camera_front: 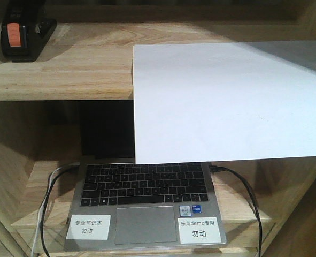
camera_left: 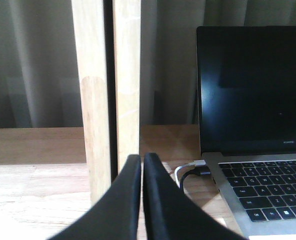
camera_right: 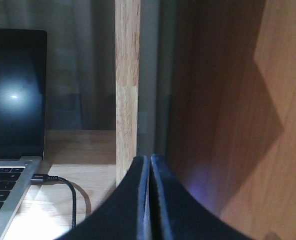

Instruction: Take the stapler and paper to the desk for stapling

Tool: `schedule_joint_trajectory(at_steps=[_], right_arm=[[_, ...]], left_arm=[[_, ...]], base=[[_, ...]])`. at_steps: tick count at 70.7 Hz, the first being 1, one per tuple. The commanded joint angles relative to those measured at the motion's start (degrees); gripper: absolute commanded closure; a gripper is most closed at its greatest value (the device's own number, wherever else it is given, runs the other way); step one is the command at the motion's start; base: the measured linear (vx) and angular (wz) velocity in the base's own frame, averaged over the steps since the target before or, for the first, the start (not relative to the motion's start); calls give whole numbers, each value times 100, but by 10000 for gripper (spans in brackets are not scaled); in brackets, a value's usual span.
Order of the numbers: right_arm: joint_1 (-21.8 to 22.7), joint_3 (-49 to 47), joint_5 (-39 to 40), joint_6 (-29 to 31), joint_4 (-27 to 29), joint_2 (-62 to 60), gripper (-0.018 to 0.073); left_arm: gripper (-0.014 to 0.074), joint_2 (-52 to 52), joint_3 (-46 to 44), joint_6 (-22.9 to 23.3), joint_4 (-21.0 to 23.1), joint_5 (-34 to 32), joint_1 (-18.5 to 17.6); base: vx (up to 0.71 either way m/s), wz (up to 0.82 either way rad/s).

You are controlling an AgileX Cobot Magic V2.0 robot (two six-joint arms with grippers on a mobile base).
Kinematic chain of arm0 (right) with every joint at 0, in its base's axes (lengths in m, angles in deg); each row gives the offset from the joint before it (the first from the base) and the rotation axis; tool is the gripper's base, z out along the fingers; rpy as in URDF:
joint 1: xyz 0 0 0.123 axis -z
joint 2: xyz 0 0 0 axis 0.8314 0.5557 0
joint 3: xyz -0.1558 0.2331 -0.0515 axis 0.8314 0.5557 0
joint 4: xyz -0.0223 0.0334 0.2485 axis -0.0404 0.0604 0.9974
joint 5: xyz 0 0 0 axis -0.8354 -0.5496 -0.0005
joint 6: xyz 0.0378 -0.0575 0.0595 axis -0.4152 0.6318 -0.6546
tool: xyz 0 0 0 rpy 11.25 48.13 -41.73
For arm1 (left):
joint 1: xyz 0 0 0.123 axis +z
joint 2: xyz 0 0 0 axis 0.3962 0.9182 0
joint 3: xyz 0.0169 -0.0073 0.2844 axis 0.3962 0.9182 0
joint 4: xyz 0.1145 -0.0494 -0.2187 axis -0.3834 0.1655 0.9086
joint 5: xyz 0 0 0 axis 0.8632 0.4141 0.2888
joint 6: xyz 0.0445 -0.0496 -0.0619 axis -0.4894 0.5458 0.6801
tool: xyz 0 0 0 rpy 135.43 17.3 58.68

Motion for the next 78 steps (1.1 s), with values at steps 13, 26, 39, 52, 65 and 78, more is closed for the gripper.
schedule_joint_trajectory(at_steps=[13,26,39,52,65,78], right_arm=[[18,82,448,36,-56,-59,564],[18,82,448,36,-56,-59,564],[18,82,448,36,-56,-59,564],[18,82,448,36,-56,-59,564],[18,82,454,36,-56,-59,564],[18,82,482,36,-56,-59,564]], left_arm=[[603,-79,137,17,55,-437,7],[603,-79,137,17,55,-437,7],[603,-79,137,17,55,-437,7],[603,-79,137,17,55,-437,7],[603,-79,137,17,55,-437,7],[603,-79,137,17,55,-437,7]], base=[[0,0],[0,0],[0,0],[0,0],[0,0],[0,0]])
